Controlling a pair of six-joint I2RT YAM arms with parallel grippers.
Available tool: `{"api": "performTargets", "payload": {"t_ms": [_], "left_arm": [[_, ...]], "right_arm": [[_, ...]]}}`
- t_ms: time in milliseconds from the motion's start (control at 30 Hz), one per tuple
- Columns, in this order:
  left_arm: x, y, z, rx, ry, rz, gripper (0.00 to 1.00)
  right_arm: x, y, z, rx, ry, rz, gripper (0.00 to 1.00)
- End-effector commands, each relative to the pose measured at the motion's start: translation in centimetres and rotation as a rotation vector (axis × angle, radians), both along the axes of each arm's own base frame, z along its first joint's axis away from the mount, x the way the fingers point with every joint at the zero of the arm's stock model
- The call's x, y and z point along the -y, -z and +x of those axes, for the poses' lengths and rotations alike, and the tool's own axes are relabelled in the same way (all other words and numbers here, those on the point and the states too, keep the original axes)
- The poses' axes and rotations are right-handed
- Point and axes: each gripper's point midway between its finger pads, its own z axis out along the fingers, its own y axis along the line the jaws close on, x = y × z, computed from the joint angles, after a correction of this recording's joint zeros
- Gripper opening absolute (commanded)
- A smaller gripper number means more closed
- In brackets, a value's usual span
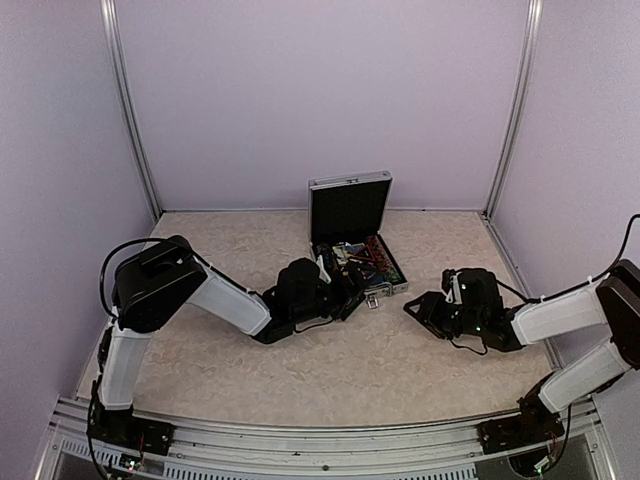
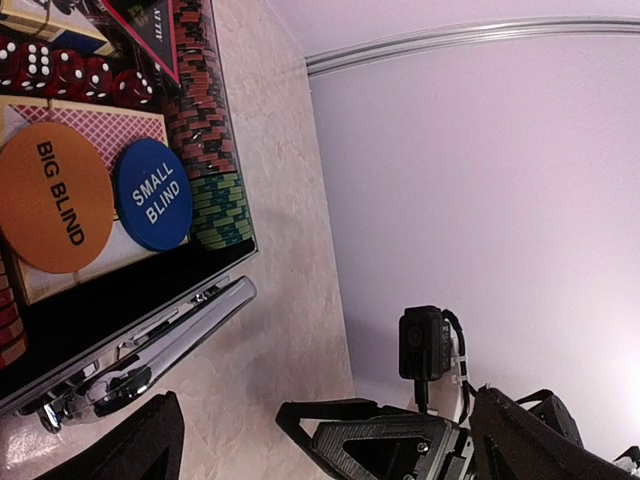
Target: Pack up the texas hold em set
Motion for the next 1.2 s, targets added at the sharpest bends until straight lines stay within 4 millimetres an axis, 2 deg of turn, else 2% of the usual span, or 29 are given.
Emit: {"api": "performTargets", "payload": {"t_ms": [0, 133, 300, 600, 767, 933, 1167], "left_arm": [[0.0, -3.0, 0.6, 0.054, -0.007, -0.058, 0.99], [-0.2, -3.3, 0.2, 0.058, -0.002, -0.059, 0.99], [-0.7, -3.5, 0.0, 0.064, -0.004, -0.055, 0.99], [-2.1, -3.8, -0.3, 0.064, 0.012, -0.067, 0.99], [-2.1, -3.9, -0.7, 0.055, 0.036, -0.086, 0.99], [-2.0, -4.1, -1.4, 0.053, 0.049, -0.077, 0.99], [-2.1, -2.4, -2.4, 0.038, 0.038, -0.016, 0.99]], "right_arm": [[-1.6, -1.0, 1.6, 0.039, -0.033, 0.016, 0.51], [-3.5, -0.9, 3.0, 0.03, -0.072, 0.042, 0.48], [-5.3, 0.4, 4.3, 0.012, -0.103, 0.038, 0.45], [-6.9, 3.1, 5.0, 0.001, -0.209, -0.048, 0.42], [-7.1, 3.5, 5.2, 0.025, -0.243, -0.152, 0.38], [-6.7, 3.3, 5.5, 0.048, -0.272, -0.26, 0.38], [-7.0, 4.7, 6.1, 0.048, -0.315, -0.317, 0.41]]}}
